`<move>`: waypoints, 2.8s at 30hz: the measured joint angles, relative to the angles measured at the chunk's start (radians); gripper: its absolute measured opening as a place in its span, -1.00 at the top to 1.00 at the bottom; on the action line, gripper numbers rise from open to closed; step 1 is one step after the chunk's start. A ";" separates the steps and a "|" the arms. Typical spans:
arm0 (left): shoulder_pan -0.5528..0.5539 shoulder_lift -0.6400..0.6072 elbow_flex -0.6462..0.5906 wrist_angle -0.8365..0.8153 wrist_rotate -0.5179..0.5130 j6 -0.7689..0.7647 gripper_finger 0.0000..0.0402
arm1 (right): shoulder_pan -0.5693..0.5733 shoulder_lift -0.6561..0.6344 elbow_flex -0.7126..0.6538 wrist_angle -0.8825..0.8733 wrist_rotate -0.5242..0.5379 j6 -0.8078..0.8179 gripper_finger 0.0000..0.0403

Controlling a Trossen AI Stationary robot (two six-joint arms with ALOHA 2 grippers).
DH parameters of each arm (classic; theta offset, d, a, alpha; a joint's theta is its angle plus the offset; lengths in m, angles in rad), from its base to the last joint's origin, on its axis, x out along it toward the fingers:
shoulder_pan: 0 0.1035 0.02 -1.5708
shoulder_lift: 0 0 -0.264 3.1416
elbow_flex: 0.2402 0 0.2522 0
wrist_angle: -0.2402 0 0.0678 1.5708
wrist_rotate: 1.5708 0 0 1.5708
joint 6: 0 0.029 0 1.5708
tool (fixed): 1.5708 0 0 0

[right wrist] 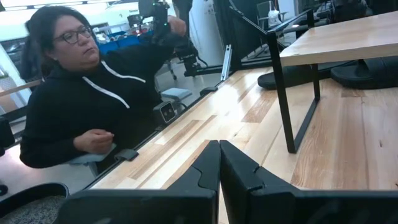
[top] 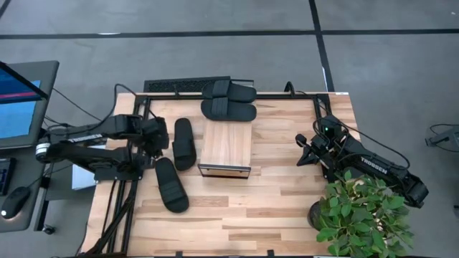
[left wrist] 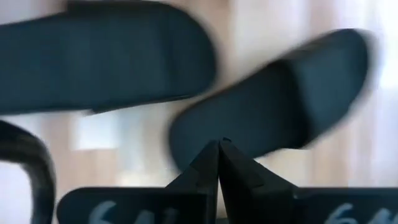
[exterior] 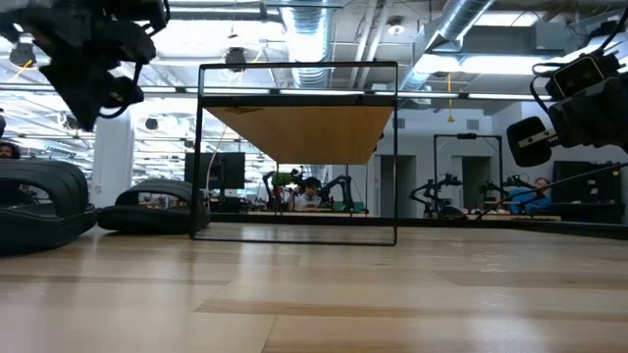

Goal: Pick and place slides into the shelf
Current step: Put the black slide on the shelf

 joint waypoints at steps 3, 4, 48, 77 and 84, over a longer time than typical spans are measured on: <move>-0.044 0.010 0.000 -0.001 0.112 -0.020 1.00 | 0.000 0.000 0.000 0.000 0.000 0.000 1.00; -0.065 0.010 0.000 0.000 0.137 -0.032 1.00 | 0.000 0.000 0.000 0.000 0.000 0.000 1.00; -0.968 0.039 0.000 0.059 -0.483 -1.107 1.00 | 0.000 0.000 0.000 0.000 0.000 0.000 1.00; -0.487 0.114 0.000 0.010 -0.423 -0.359 0.99 | 0.000 0.000 0.000 0.000 0.000 0.000 1.00; -0.195 -0.043 0.000 -0.019 -0.340 -0.142 1.00 | 0.000 0.000 0.000 0.000 0.000 0.000 1.00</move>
